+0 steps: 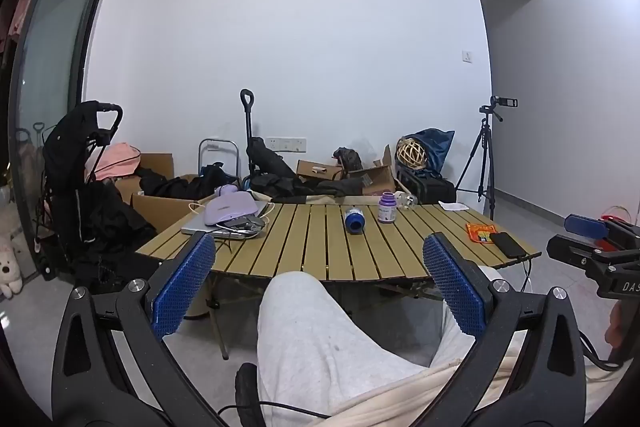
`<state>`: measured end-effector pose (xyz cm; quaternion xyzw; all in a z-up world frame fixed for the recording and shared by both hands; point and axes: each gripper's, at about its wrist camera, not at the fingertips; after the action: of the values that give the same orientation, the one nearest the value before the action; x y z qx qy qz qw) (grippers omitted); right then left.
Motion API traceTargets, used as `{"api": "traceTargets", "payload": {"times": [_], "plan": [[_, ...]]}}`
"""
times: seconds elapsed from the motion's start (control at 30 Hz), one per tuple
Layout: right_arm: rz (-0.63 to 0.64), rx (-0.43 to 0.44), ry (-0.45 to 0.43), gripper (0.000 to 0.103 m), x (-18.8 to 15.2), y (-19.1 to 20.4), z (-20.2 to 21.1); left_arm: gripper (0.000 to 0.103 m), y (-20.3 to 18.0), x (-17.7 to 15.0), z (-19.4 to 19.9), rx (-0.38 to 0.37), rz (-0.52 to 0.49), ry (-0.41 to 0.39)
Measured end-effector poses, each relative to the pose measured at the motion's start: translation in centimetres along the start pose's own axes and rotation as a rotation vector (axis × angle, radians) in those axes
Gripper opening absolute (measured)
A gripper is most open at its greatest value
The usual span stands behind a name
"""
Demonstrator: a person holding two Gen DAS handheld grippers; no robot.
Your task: Flip cup upright
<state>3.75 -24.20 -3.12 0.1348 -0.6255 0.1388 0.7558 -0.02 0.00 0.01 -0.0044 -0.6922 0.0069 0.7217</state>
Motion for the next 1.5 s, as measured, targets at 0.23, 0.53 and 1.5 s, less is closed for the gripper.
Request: {"api": "traceTargets", "payload": {"times": [0.23, 0.53, 1.5], "plan": [[-0.002, 0.0, 0.0, 0.086, 0.0, 0.0, 0.0, 0.103, 0.1, 0.2, 0.4, 0.005, 0.0, 0.003], [-0.001, 0.0, 0.0, 0.086, 0.0, 0.0, 0.0, 0.103, 0.3, -0.3, -0.2, 0.002, -0.003, 0.014], [-0.001, -0.001, 0.002, 0.086, 0.1, 0.0, 0.1, 0.103, 0.5, -0.4, -0.6, 0.004, -0.009, 0.031]]}}
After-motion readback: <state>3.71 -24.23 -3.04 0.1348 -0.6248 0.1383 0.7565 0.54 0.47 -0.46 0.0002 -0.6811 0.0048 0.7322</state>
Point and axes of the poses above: each gripper's, at about its wrist camera, not at the fingertips, and z roughly against the way its jaws point, y to its left, x to its top, and after that the axes turned 5 degrees about -y, right-handed
